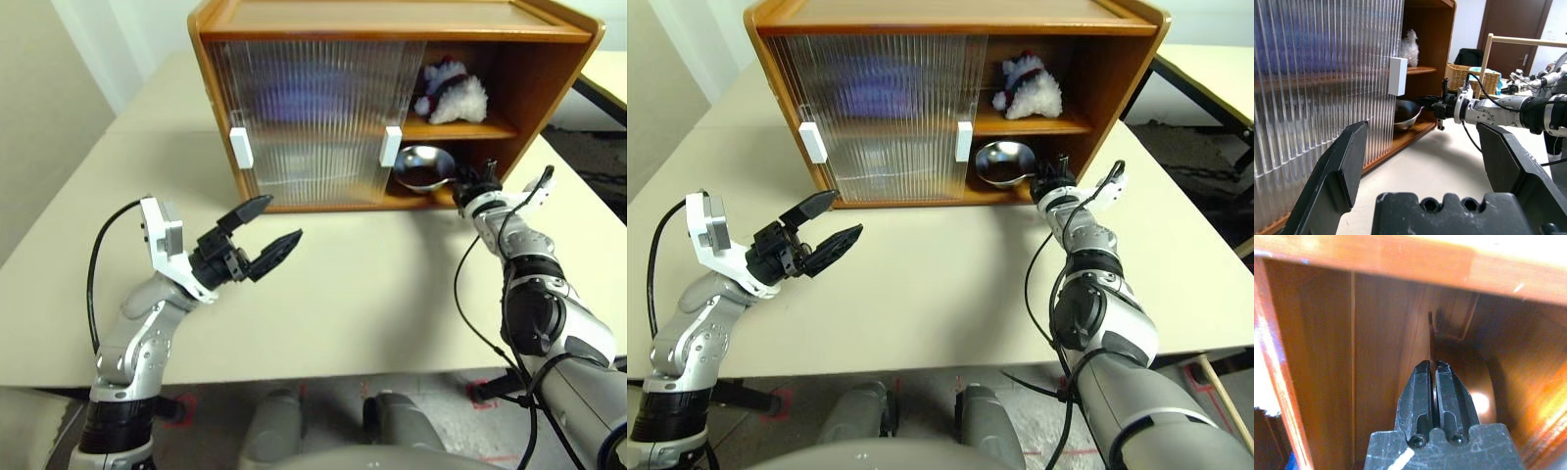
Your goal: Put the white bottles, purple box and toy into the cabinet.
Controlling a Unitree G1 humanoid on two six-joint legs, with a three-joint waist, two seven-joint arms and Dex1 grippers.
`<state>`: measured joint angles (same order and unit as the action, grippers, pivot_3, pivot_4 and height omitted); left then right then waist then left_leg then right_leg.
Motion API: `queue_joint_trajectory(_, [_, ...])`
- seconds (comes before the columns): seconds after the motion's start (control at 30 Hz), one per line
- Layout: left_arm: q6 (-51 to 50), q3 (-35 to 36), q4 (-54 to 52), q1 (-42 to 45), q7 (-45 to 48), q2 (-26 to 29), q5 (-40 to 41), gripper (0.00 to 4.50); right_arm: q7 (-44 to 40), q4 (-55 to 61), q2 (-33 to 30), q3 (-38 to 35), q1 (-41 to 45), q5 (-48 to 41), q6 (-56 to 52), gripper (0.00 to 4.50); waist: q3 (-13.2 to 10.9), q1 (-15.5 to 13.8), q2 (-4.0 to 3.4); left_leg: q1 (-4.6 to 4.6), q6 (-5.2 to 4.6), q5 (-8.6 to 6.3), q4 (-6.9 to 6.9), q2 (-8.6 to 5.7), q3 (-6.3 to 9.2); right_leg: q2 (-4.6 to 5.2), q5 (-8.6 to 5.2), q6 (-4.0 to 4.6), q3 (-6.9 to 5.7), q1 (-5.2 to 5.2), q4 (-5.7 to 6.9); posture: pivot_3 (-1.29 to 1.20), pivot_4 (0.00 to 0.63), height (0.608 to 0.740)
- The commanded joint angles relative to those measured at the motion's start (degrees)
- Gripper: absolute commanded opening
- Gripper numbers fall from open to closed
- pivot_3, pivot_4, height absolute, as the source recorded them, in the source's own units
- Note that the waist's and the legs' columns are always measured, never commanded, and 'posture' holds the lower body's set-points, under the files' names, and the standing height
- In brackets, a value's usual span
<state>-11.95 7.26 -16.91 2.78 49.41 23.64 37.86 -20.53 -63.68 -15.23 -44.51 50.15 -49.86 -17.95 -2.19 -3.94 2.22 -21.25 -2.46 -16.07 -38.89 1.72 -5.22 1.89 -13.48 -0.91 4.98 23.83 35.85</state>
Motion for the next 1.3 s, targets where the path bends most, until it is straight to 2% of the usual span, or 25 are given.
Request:
queue_joint_trajectory(0.03, [0.37, -0.29, 0.02, -0.31, -0.09, 0.0, -0.64, 4.5, 0.37, -3.23, 0.34, -1.1, 1.4, 0.15, 3.02, 0.01, 0.0, -0.03, 0.0, 0.0, 0.0, 0.0, 0.01, 0.0, 0.0, 0.0, 0.01, 0.0, -0.01, 0.01, 0.0, 0.24, 0.0, 0.74])
queue_joint_trajectory(0.47, [0.55, -0.32, 0.04, -0.14, -0.41, 0.01, -0.82, 4.5, 1.7, -8.41, 0.92, -2.59, 4.74, 0.61, 7.89, 0.01, 0.01, -0.03, -0.01, -0.01, 0.01, 0.0, 0.02, 0.02, -0.01, 0.01, 0.05, 0.03, -0.03, 0.04, 0.0, 0.24, 0.0, 0.74])
queue_joint_trajectory(0.6, [0.48, -0.27, 0.03, -0.19, -0.45, 0.04, -0.78, 4.5, 1.89, -8.71, 0.85, -2.23, 4.47, 1.53, 8.47, 1.19, 0.01, -0.05, -0.02, -0.01, 0.01, -0.01, 0.03, 0.02, -0.01, 0.01, 0.06, 0.05, -0.04, 0.05, 0.0, 0.24, 0.0, 0.74])
queue_joint_trajectory(0.9, [0.49, -0.51, 0.23, -0.11, -0.31, -0.01, -0.86, 4.5, -0.05, -8.53, 1.11, -2.41, 4.14, 1.81, 9.18, 4.47, 0.01, -0.05, -0.02, -0.03, 0.01, -0.01, 0.05, 0.02, -0.01, 0.01, 0.07, 0.06, -0.04, 0.09, 0.0, 0.24, 0.0, 0.74])
queue_joint_trajectory(1.1, [0.62, -0.55, 0.08, -0.42, -0.4, -0.1, -0.98, 4.5, -4.5, -6.19, 0.53, 3.47, 1.48, 7.35, 7.33, 4.47, 0.02, -0.08, -0.03, -0.03, 0.01, -0.01, 0.06, 0.02, -0.02, 0.01, 0.08, 0.07, -0.04, 0.11, 0.01, 0.25, 0.003, 0.74])
queue_joint_trajectory(1.3, [1.06, -0.32, 0.16, -1.24, -0.08, -0.06, -0.95, 4.5, -11.34, 3.48, -0.48, 10.8, -8.14, 12.35, 3.38, 4.47, 0.06, -0.39, -0.03, -0.06, 0.03, -0.02, 0.08, 0.01, 0.0, 0.04, 0.08, 0.07, -0.05, 0.14, 0.02, 0.25, 0.007, 0.74])
